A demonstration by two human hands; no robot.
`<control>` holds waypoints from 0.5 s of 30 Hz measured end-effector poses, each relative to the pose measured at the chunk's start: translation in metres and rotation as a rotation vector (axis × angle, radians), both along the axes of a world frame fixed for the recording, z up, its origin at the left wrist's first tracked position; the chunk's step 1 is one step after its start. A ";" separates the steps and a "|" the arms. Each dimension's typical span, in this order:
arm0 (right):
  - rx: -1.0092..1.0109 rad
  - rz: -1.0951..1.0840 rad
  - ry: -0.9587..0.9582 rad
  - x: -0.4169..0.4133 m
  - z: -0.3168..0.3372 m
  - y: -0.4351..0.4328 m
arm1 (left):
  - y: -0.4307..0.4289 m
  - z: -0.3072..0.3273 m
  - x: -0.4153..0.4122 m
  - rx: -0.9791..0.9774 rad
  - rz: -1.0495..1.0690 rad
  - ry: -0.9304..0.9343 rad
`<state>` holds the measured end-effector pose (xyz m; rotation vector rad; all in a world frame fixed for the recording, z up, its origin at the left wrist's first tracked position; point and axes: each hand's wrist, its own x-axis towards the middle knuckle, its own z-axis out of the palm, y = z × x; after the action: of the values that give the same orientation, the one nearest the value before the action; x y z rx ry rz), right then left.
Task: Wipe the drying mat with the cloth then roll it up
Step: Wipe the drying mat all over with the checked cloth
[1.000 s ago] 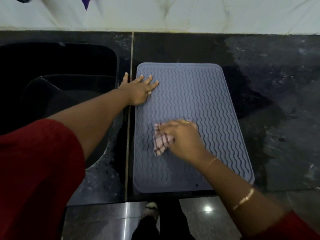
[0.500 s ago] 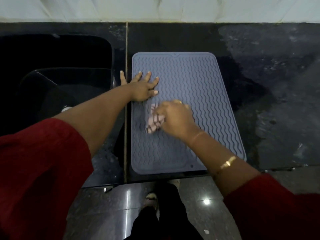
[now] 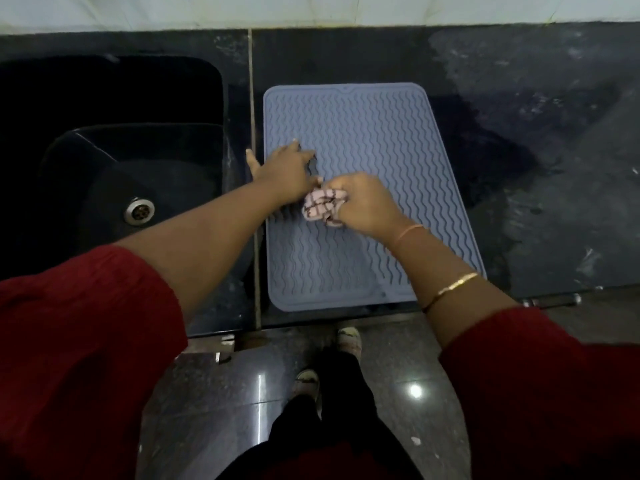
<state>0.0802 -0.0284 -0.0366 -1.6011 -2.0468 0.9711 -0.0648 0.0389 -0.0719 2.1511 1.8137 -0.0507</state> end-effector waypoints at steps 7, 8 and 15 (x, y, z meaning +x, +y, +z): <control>-0.079 0.155 -0.107 0.014 -0.016 -0.072 | -0.007 -0.002 -0.004 -0.115 -0.016 0.122; -0.095 0.167 -0.097 0.017 -0.014 -0.083 | -0.008 -0.001 -0.003 -0.118 -0.016 0.129; -0.246 0.030 0.186 0.017 0.007 -0.078 | -0.023 -0.001 0.001 -0.009 0.018 0.051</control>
<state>0.0972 -0.1063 -0.0299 -1.5330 -1.8890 1.3737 -0.0638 0.0159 -0.0726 2.1458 1.8566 -0.1101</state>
